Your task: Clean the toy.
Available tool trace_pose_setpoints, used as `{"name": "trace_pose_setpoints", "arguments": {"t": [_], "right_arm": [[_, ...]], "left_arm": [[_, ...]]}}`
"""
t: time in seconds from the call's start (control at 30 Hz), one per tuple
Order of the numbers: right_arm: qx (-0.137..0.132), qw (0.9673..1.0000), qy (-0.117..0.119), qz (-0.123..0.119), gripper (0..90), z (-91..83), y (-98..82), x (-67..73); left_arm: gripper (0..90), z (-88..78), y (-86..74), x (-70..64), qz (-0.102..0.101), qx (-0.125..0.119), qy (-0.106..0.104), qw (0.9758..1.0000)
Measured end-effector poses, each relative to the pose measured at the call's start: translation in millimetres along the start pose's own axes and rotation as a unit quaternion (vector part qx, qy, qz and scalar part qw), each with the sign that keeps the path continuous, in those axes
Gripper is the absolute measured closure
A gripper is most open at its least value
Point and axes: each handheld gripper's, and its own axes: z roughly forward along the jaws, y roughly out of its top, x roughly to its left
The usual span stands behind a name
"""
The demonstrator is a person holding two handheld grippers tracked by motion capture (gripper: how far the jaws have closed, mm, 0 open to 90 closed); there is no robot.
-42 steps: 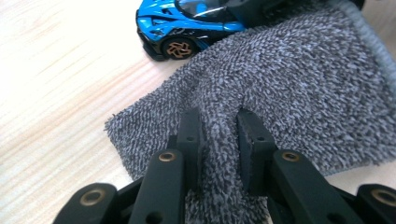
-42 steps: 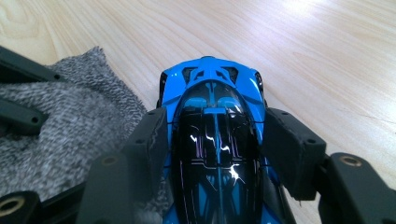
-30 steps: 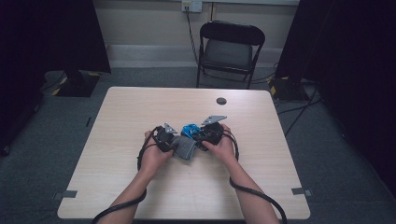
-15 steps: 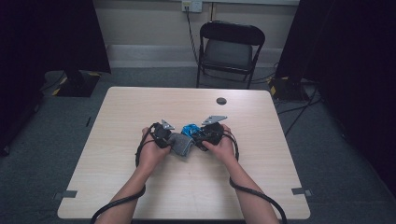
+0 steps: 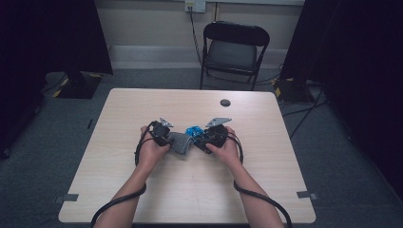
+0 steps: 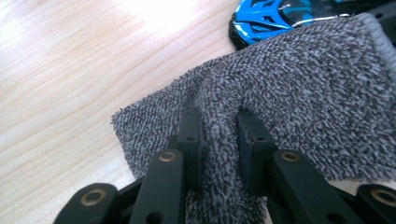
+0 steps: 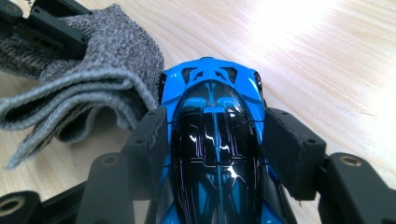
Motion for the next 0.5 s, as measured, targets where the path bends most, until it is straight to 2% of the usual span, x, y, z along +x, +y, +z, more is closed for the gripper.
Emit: {"name": "trace_pose_setpoints", "arguments": {"t": [0.27, 0.5], "right_arm": [[0.0, 1.0, 0.0, 0.0, 41.6, 0.0, 0.0, 0.0], [0.001, 1.0, 0.0, 0.0, 41.5, 0.0, 0.2, -0.1]], "left_arm": [[73.9, 1.2, 2.4, 7.1, -0.008, 0.004, 0.013, 0.9999], [74.1, 3.0, 2.5, 15.4, -0.032, 0.003, 0.014, 0.9994]]}}
